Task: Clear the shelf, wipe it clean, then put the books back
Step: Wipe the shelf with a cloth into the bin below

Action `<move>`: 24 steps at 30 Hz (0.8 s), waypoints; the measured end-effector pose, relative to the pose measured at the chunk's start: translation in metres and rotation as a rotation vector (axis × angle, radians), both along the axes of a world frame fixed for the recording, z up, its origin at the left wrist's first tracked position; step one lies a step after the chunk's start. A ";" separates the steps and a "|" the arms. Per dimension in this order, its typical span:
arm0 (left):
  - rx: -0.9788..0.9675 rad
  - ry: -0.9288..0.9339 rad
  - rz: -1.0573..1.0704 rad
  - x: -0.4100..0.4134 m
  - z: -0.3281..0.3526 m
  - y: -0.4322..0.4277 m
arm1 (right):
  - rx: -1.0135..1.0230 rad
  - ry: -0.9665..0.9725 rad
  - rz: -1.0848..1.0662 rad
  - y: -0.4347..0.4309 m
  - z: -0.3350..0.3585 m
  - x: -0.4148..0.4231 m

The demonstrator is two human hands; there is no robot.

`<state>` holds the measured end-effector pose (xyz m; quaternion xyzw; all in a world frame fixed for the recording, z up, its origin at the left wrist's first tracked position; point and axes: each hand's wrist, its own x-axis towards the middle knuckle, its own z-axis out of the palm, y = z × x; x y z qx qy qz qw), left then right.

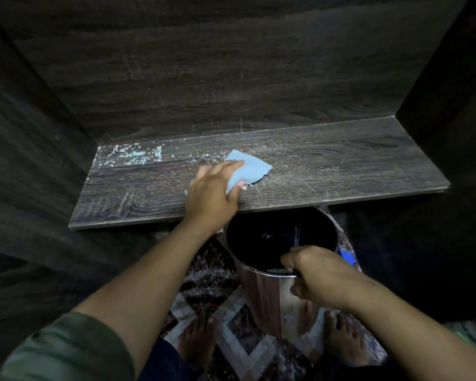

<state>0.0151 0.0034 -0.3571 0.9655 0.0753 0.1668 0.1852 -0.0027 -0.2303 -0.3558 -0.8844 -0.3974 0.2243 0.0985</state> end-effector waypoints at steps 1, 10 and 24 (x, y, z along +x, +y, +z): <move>-0.056 -0.045 -0.001 0.001 0.000 -0.001 | 0.004 -0.004 0.003 -0.001 0.000 0.000; 0.030 0.061 0.293 0.008 0.000 0.038 | 0.036 -0.017 -0.005 -0.007 -0.002 0.003; -0.131 0.070 -0.163 0.004 0.001 -0.019 | 0.033 -0.049 -0.012 -0.001 -0.009 0.005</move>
